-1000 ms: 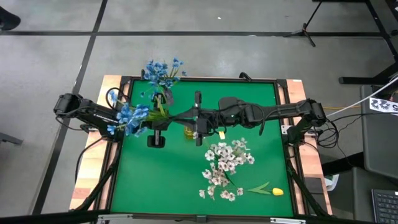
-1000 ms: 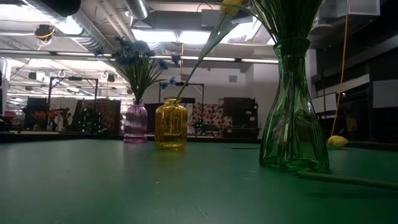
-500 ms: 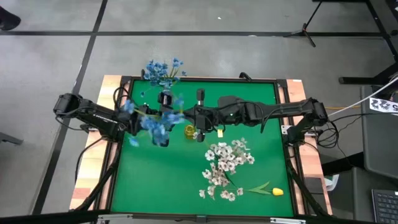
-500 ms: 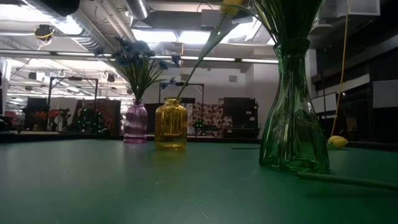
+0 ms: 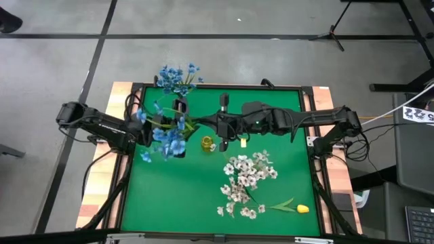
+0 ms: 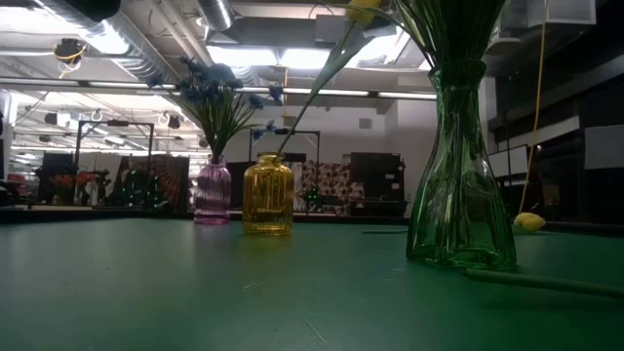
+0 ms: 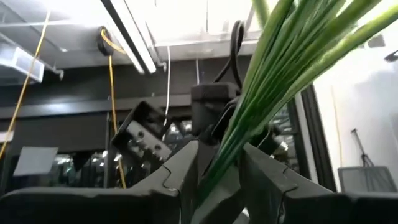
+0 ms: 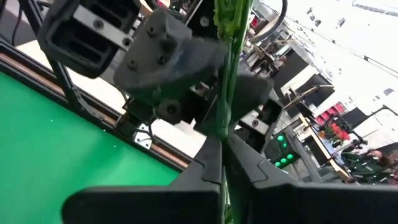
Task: Sort flowers into vase by color
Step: Put the blue flowers into the purple vase
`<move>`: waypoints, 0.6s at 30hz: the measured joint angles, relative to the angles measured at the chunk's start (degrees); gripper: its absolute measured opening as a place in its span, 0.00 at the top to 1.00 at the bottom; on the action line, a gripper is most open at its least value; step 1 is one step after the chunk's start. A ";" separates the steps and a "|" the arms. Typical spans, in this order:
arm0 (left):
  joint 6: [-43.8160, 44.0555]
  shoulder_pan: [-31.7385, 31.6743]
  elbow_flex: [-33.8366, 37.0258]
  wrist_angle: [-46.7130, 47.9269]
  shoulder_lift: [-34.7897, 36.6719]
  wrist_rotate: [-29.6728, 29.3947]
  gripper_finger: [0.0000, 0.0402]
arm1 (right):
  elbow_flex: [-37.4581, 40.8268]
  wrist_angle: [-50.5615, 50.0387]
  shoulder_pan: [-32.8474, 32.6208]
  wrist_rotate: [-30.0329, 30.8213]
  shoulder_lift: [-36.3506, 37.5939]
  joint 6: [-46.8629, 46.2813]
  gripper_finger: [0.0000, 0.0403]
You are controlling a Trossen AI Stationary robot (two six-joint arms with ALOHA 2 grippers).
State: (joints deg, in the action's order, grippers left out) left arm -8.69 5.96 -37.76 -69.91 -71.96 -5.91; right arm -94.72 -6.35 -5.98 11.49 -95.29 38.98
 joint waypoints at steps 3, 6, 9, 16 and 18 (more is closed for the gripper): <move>-0.15 0.00 0.00 2.54 0.30 -0.67 0.74 | 0.00 -0.83 0.00 -0.02 0.02 -0.04 1.00; -0.11 0.00 0.00 4.37 0.32 -0.86 0.73 | 0.00 -2.35 0.00 -0.02 0.02 -0.09 1.00; -0.20 0.00 0.00 5.06 0.34 -2.09 0.73 | 0.00 -4.30 0.00 0.90 0.02 -0.43 1.00; -0.23 0.00 0.00 8.68 0.36 -5.42 0.73 | -0.02 -8.55 0.00 3.31 0.61 -1.25 1.00; -0.24 -0.02 0.00 9.80 0.39 -5.80 0.73 | -0.02 -9.68 0.00 4.03 1.27 -1.22 1.00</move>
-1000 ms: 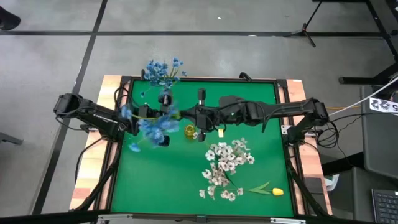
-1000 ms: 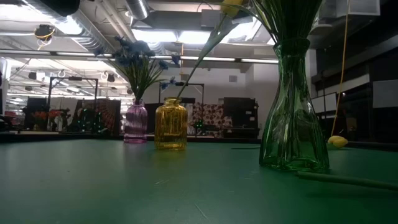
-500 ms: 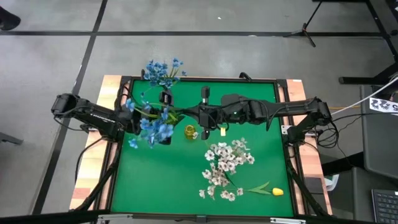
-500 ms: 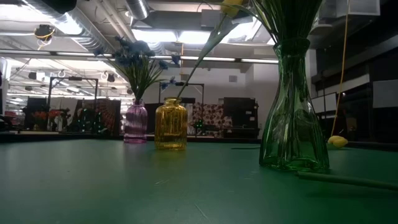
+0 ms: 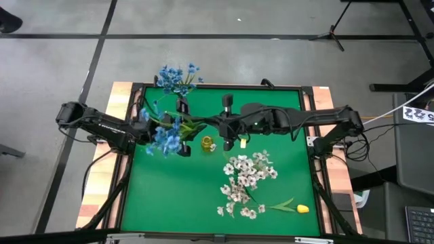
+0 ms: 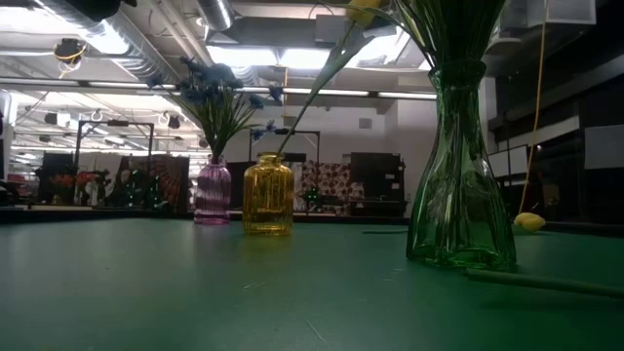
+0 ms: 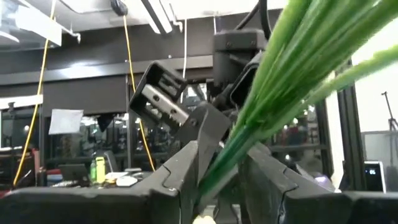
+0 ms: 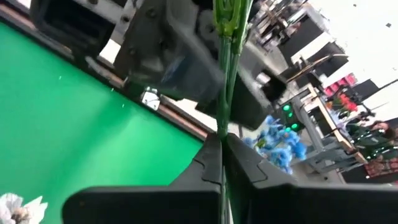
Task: Sort flowers into vase by color
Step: Put the blue flowers into the purple vase
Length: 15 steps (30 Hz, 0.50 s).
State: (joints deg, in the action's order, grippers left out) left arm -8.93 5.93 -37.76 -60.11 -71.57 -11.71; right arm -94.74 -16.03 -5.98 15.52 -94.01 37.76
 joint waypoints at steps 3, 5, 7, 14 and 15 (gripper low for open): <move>-0.07 0.00 0.00 0.10 0.02 -0.10 0.73 | 0.00 -0.08 0.00 0.18 0.96 -0.02 1.00; -0.45 0.02 0.00 -0.17 0.02 -0.08 0.73 | -0.04 -0.35 -0.04 0.38 1.46 -0.03 1.00; -1.01 0.02 -0.02 -0.25 0.33 -0.08 0.74 | -0.09 -0.64 -0.04 0.38 1.85 -0.03 1.00; -1.22 0.02 -1.53 0.20 0.39 0.07 0.84 | -0.07 -0.79 0.00 -0.55 1.96 -0.44 1.00; -1.25 0.02 -1.75 0.75 0.39 0.05 0.85 | -0.07 -0.87 0.00 -0.56 2.01 -0.46 1.00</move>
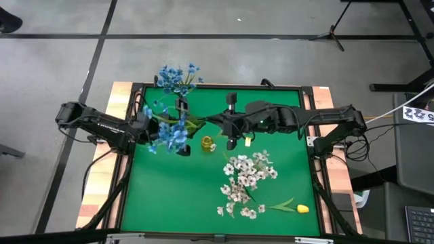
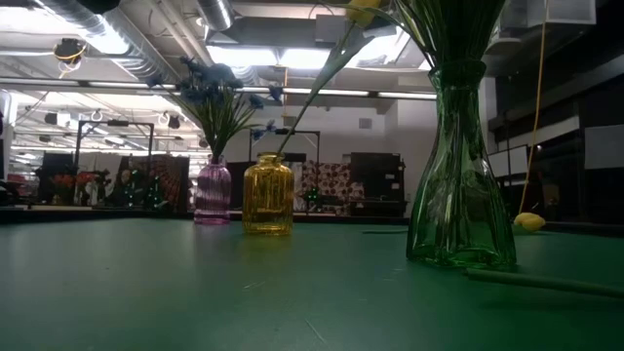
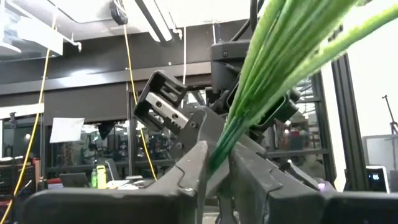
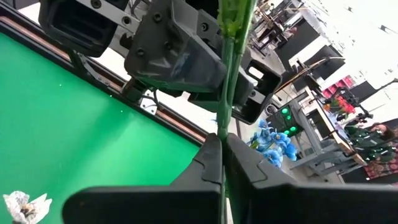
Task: Sort flowers into vase by color
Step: Put the blue flowers into the purple vase
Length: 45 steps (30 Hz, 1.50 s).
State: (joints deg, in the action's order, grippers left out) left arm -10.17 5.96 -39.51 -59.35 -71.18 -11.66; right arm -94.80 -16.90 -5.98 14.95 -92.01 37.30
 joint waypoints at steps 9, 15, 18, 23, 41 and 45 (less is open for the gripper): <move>-0.71 0.00 -0.10 0.41 0.02 0.02 0.91 | 0.00 -0.14 0.00 -0.67 0.02 -0.11 1.00; -0.79 0.00 -0.19 1.95 0.11 0.37 0.91 | 0.07 -0.47 0.00 -1.54 0.02 -0.18 1.00; -1.92 0.00 -0.19 2.52 0.13 1.11 0.95 | 0.09 -0.66 0.00 -2.49 0.02 -0.36 1.00; -3.23 0.00 -0.23 2.62 0.10 1.19 0.98 | 0.09 -0.83 0.00 -2.62 -0.01 -1.05 0.93; -14.46 1.95 -0.19 3.39 5.49 -8.40 1.00 | 0.09 -10.62 -0.07 -1.06 6.38 -1.24 0.76; -22.35 5.13 0.81 2.70 6.81 -13.60 1.00 | 0.07 -12.08 -1.31 -0.31 10.47 -2.42 0.76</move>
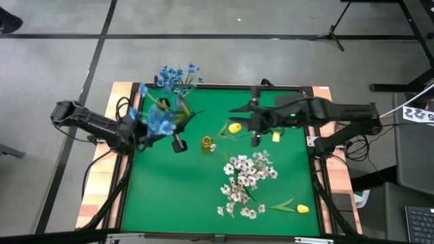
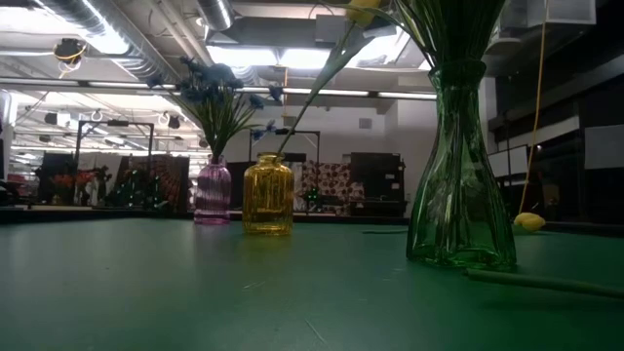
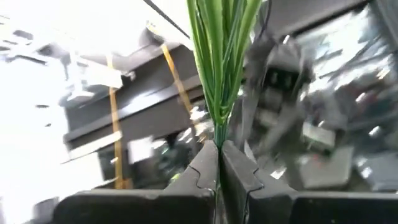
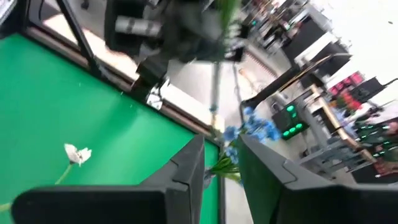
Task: Sort flowers into vase by color
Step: Put the blue flowers into the purple vase
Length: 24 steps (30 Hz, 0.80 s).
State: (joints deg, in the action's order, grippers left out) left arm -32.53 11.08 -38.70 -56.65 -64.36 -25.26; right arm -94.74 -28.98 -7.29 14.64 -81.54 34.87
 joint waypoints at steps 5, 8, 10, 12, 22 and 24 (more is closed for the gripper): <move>-6.78 3.09 4.58 -3.37 -0.26 -16.15 1.00 | 0.00 -0.44 -3.57 3.96 3.36 0.11 0.76; -6.65 2.73 9.11 -10.37 -0.26 -19.40 1.00 | 0.00 -1.08 -5.84 7.15 4.58 0.14 0.76; -6.72 1.74 12.51 -15.89 -0.25 -21.89 1.00 | -0.04 -1.45 -7.27 9.16 4.91 0.13 0.76; -5.79 0.29 16.10 -20.99 -0.17 -24.41 1.00 | -0.04 -2.37 -8.85 10.96 5.19 0.15 0.76; 7.80 -8.45 27.22 -26.33 -0.12 -25.62 1.00 | -0.04 -4.76 -14.09 17.77 5.23 0.14 0.76; 8.82 -9.79 28.29 -26.23 -0.17 -25.64 1.00 | -0.04 -5.37 -14.73 18.58 5.23 0.13 0.76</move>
State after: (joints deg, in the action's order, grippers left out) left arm -23.71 1.29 -10.41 -82.88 -64.53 -50.90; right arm -94.78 -34.35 -22.02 33.23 -76.31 35.00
